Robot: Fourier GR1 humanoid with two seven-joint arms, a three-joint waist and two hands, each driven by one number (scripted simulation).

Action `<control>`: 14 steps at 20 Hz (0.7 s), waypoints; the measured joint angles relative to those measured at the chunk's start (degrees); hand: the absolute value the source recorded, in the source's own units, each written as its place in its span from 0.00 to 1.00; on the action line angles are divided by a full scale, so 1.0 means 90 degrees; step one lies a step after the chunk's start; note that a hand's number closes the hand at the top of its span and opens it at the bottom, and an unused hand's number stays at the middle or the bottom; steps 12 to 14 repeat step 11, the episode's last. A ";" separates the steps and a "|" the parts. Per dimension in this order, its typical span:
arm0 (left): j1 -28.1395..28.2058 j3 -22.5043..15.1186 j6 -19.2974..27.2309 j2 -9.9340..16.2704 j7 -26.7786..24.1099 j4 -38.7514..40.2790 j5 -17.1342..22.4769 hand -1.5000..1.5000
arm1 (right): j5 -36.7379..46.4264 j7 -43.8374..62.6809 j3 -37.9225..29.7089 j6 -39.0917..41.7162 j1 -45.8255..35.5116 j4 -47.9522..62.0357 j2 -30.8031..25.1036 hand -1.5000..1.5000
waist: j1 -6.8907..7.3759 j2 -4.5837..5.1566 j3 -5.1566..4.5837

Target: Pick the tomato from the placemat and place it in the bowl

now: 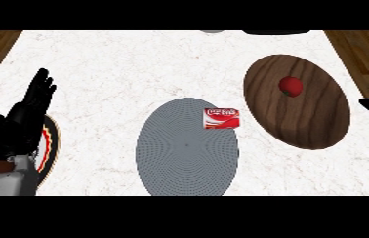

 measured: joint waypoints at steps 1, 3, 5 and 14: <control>0.0069 -0.0018 0.0017 -0.0033 -0.0023 -0.0045 -0.0020 0.50 | -0.0218 -0.0119 -0.0142 0.0148 0.0363 -0.0276 0.0060 0.00 | -0.0010 -0.0002 0.0000; 0.0077 -0.0014 0.0052 -0.0054 0.0027 -0.0113 -0.0033 0.50 | -0.0649 -0.0435 -0.0459 0.0457 0.1047 -0.0791 0.0197 0.00 | -0.0022 -0.0002 -0.0001; 0.0034 -0.0043 0.0069 -0.0107 -0.0046 0.0006 -0.0071 0.50 | -0.1097 -0.0692 -0.0727 0.0767 0.1605 -0.1244 0.0421 0.00 | -0.0021 0.0006 -0.0001; -0.0052 -0.0085 0.0071 -0.0189 -0.0095 0.0101 -0.0128 0.50 | -0.2241 -0.1427 -0.1602 0.1898 0.2809 -0.2052 0.0872 0.00 | 0.0066 0.0027 -0.0002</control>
